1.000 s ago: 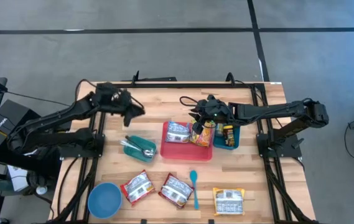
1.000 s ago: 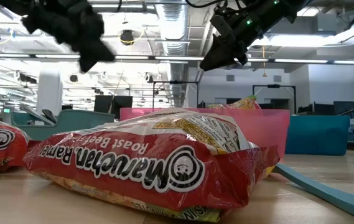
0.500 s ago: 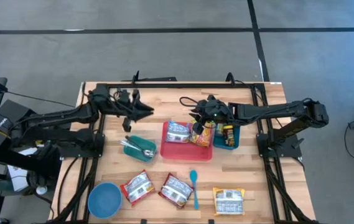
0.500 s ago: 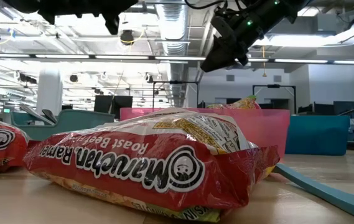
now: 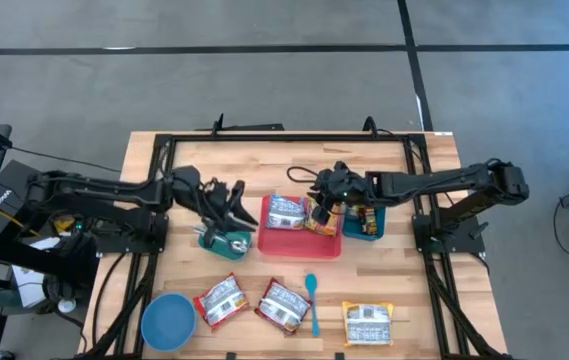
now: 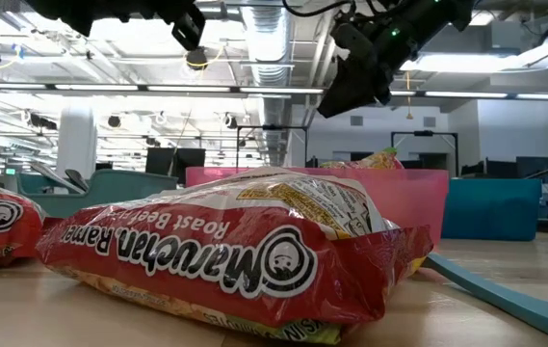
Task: Pick & Place Food Item
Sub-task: Adjust the red bin
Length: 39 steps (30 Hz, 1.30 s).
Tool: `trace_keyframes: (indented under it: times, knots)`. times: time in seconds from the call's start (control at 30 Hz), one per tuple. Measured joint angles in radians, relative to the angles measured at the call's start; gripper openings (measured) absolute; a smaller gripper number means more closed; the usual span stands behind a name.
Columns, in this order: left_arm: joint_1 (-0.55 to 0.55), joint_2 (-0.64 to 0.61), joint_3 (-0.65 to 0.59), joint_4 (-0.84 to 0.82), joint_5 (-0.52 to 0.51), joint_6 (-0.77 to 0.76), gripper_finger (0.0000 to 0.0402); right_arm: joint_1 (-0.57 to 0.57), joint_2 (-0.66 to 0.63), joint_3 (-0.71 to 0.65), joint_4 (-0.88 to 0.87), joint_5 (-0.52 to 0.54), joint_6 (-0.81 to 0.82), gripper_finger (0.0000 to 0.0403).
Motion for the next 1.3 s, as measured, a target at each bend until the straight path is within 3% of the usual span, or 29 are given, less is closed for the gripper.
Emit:
trace_keyframes:
  times: [0.3,0.8,1.2,1.3]
  knots:
    - [-0.073,0.023,0.000,0.005,-0.110,0.017,0.0072,0.135,0.000,0.000,-0.102,-0.021,0.089,0.0081]
    - [-0.072,0.022,0.000,0.008,-0.111,0.015,0.0072,0.366,0.000,0.000,-0.159,-0.023,0.274,0.0081]
    - [-0.072,0.022,0.000,0.008,-0.111,0.015,0.0072,0.450,0.000,-0.142,-0.050,-0.025,0.381,0.0081]
    - [-0.072,0.022,0.000,0.008,-0.111,0.015,0.0072,0.457,0.000,-0.183,0.032,-0.076,0.399,0.0081]
